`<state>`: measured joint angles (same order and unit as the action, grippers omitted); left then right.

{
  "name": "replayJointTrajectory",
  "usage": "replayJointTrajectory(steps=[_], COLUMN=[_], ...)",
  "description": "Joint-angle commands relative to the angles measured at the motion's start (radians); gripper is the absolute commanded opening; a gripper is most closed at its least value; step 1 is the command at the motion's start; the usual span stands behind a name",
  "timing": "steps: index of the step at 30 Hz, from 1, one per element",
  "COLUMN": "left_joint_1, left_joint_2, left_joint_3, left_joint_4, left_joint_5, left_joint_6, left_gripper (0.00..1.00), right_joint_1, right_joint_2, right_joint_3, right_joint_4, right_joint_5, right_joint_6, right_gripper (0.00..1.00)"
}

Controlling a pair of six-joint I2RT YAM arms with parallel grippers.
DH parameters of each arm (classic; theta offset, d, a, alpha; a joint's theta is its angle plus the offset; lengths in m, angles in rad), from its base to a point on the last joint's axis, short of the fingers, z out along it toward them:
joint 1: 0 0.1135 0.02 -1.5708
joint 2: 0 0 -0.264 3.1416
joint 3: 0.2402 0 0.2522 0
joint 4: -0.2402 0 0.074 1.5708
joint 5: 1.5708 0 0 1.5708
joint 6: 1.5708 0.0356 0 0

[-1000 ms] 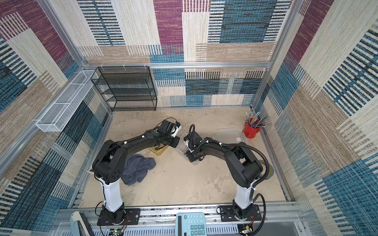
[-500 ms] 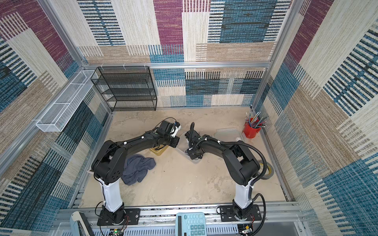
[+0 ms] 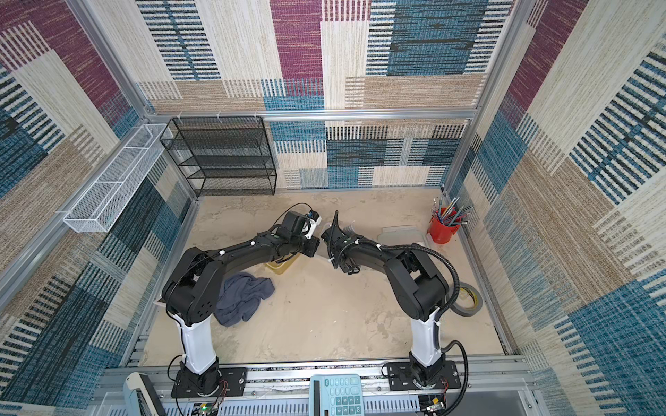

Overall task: Wipe the insides of the lunch boxes
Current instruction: Wipe the dirt inside the lunch box.

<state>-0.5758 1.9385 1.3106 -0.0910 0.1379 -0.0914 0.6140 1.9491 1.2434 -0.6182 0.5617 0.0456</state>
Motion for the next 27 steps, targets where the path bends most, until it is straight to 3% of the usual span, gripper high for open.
replayJointTrajectory(steps=[1, 5, 12, 21, 27], left_joint_1=[0.003, 0.002, 0.004, 0.008, 0.008], left_joint_2=[0.002, 0.028, 0.061, 0.074, 0.085], left_joint_3=[-0.005, 0.025, 0.063, 0.114, 0.141], left_joint_4=[-0.041, -0.098, -0.139, -0.180, -0.214], left_joint_5=[0.087, 0.130, 0.155, 0.166, 0.150], left_joint_6=[0.039, 0.042, -0.003, -0.042, -0.040], left_gripper=[0.00, 0.00, 0.00, 0.00, 0.00], right_joint_1=[-0.010, -0.009, -0.010, -0.010, -0.010], right_joint_2=[0.037, 0.036, 0.008, -0.081, -0.092], right_joint_3=[-0.010, -0.023, -0.095, -0.150, -0.143], right_joint_4=[-0.028, 0.001, 0.044, 0.094, 0.065], right_joint_5=[0.127, 0.144, -0.059, -0.652, -0.822], right_joint_6=[-0.003, -0.008, -0.018, 0.003, -0.019], right_gripper=[0.06, 0.06, 0.02, 0.00, 0.00])
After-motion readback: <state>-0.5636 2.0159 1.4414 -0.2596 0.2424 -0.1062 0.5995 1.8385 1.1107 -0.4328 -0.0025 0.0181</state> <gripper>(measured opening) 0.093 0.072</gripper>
